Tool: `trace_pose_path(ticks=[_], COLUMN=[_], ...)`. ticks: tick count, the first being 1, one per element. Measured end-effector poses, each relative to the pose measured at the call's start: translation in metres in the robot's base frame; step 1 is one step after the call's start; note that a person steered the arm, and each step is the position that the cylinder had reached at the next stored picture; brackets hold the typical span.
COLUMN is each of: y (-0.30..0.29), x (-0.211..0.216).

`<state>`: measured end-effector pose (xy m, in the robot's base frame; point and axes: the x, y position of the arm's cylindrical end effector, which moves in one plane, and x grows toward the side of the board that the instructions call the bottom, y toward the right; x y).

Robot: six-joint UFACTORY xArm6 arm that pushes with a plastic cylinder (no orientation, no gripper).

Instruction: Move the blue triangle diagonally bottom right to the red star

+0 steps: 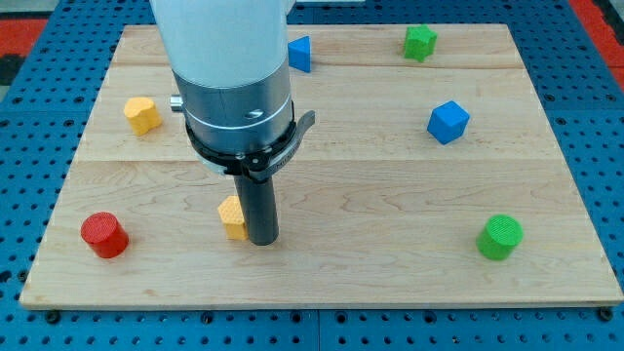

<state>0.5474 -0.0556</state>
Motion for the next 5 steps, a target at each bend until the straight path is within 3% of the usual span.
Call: trace_pose_path(ticks=[1, 2, 3, 4, 5], y=[0.000, -0.025, 0.030, 0.070, 0.085], x=[0.000, -0.032, -0.092, -0.178, -0.255])
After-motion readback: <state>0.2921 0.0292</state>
